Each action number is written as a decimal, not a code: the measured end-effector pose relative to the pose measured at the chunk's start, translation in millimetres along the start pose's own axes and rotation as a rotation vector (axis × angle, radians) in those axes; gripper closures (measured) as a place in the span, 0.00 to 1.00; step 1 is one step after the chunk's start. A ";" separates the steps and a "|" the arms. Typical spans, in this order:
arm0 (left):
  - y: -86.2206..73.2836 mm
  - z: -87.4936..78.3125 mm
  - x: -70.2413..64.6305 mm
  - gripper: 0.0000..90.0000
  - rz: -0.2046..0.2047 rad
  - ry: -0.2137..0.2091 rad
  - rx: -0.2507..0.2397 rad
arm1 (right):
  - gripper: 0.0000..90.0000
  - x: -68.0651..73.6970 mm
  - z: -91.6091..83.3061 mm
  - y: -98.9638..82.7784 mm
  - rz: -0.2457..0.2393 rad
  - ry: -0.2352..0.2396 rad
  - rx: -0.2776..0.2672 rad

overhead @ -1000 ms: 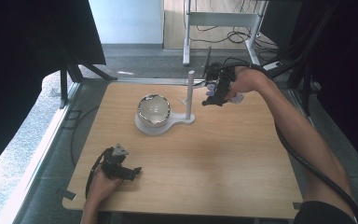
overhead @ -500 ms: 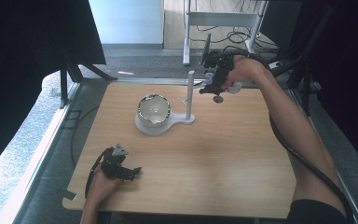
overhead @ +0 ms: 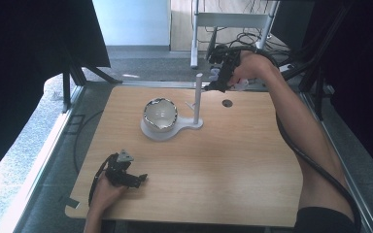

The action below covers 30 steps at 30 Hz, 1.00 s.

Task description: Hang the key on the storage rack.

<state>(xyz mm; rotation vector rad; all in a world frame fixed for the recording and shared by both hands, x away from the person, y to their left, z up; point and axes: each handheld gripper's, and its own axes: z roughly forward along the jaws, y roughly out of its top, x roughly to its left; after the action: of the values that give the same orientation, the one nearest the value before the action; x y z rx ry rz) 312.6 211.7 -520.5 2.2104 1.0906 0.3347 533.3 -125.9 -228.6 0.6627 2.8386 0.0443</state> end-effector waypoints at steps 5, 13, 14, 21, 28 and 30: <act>0.1 -0.2 -0.1 0.00 0.003 0.000 0.003 | 0.28 -1.3 -0.2 3.4 0.003 -0.006 -0.006; 0.0 -0.2 0.1 0.00 0.000 0.000 0.001 | 0.28 -2.9 12.4 3.7 0.001 0.007 0.007; 0.1 -0.2 0.2 0.00 0.000 -0.001 0.002 | 0.28 -2.4 13.6 3.4 -0.001 0.010 0.009; 0.2 -0.1 -0.2 0.00 0.003 0.000 0.003 | 0.28 2.5 23.3 -0.7 -0.019 0.026 0.030; 0.4 0.3 -0.9 0.00 0.001 0.001 0.001 | 0.28 8.3 32.5 -5.9 -0.031 0.038 0.044; 0.5 0.4 -1.0 0.00 0.001 0.001 0.001 | 0.29 9.6 36.0 -7.2 -0.037 0.040 0.049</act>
<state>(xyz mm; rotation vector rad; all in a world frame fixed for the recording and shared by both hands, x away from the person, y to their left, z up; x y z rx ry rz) 312.4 210.6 -520.4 2.2121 1.0900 0.3357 529.9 -128.8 -266.3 0.6264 2.8982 -0.0178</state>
